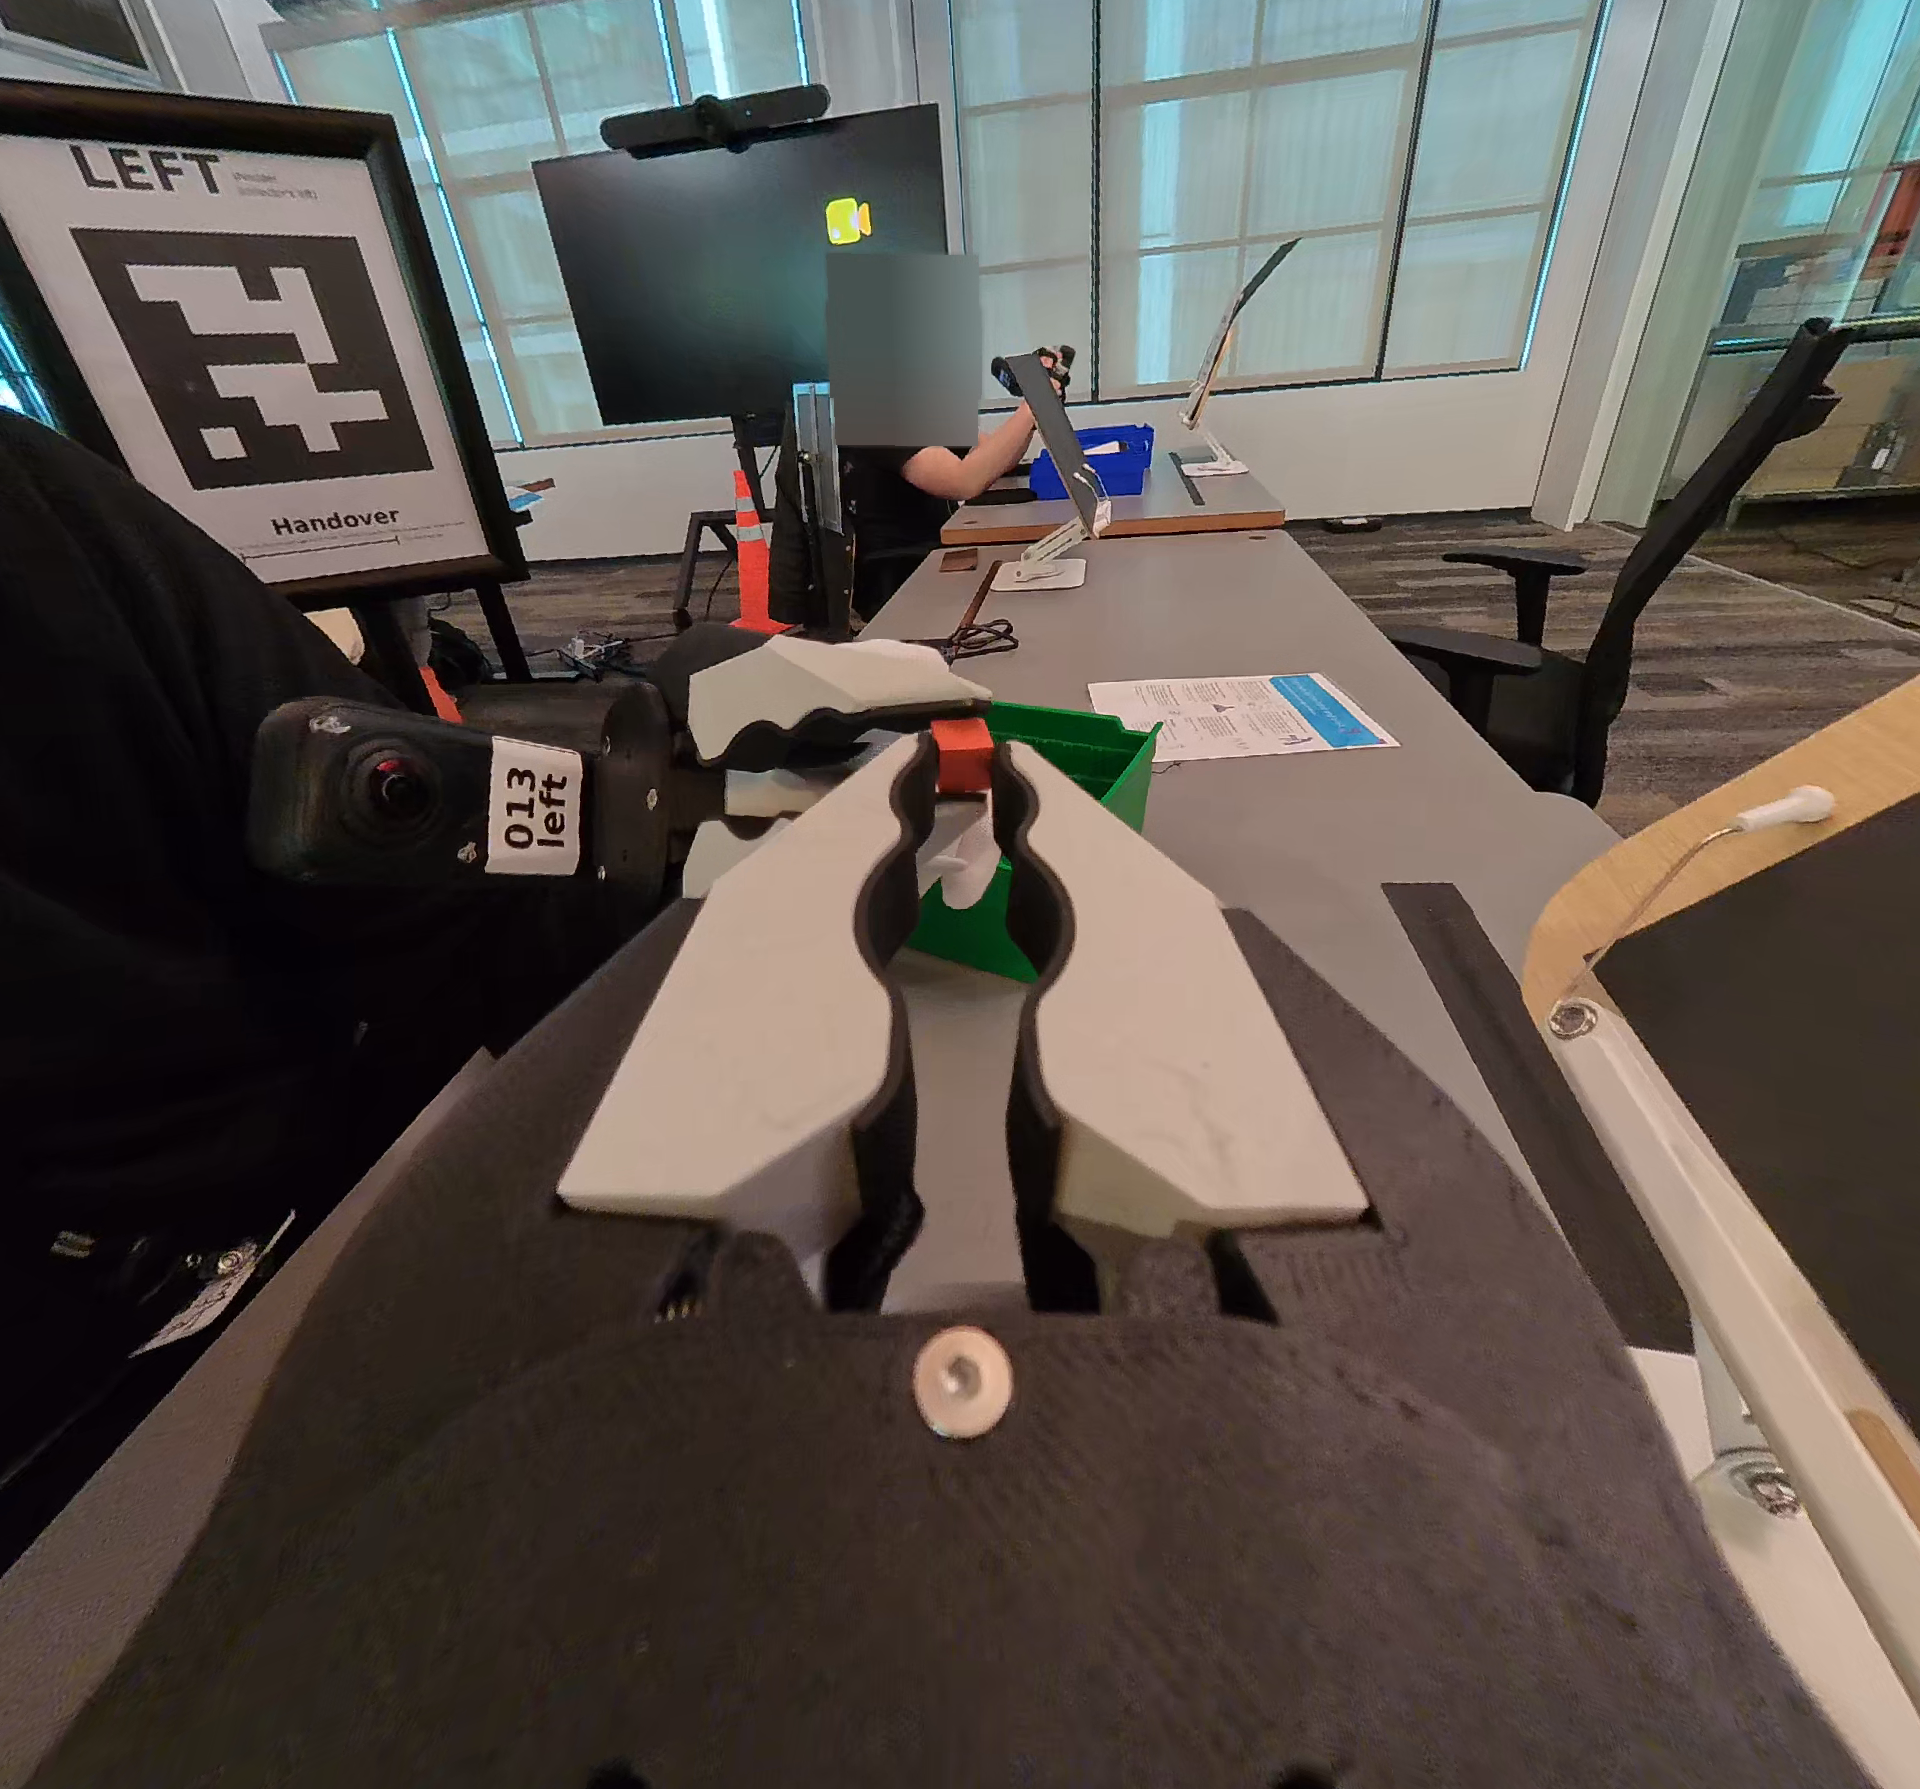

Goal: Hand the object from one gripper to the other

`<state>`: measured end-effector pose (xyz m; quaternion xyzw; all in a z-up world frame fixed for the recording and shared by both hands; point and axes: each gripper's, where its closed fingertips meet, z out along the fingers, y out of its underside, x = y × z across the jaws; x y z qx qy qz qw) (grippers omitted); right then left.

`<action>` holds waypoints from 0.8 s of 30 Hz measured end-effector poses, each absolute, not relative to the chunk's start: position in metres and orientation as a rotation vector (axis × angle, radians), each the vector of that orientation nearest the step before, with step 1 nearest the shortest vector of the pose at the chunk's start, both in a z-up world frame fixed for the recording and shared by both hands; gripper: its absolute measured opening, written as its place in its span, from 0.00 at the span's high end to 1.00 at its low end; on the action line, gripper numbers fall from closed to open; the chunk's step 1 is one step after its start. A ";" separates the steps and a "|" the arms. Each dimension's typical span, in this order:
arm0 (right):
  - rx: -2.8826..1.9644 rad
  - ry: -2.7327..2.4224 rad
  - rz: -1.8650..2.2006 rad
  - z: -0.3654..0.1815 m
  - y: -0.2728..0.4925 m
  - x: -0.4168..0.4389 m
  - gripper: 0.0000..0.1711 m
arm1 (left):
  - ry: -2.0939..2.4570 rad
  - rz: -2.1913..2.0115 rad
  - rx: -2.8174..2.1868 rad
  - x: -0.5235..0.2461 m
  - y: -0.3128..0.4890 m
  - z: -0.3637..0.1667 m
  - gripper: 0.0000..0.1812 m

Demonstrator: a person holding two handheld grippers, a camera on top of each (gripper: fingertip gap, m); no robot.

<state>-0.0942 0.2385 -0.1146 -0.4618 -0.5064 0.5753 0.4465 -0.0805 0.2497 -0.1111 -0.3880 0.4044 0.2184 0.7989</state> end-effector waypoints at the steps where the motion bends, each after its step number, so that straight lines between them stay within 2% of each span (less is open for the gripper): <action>1: -1.145 -1.252 1.424 -0.115 0.239 -0.094 0.96 | 0.864 0.470 -0.837 -0.081 0.250 -0.111 0.92; 24: -1.138 -1.276 1.425 -0.119 0.238 -0.092 0.96 | 0.877 0.466 -0.848 -0.077 0.252 -0.116 0.93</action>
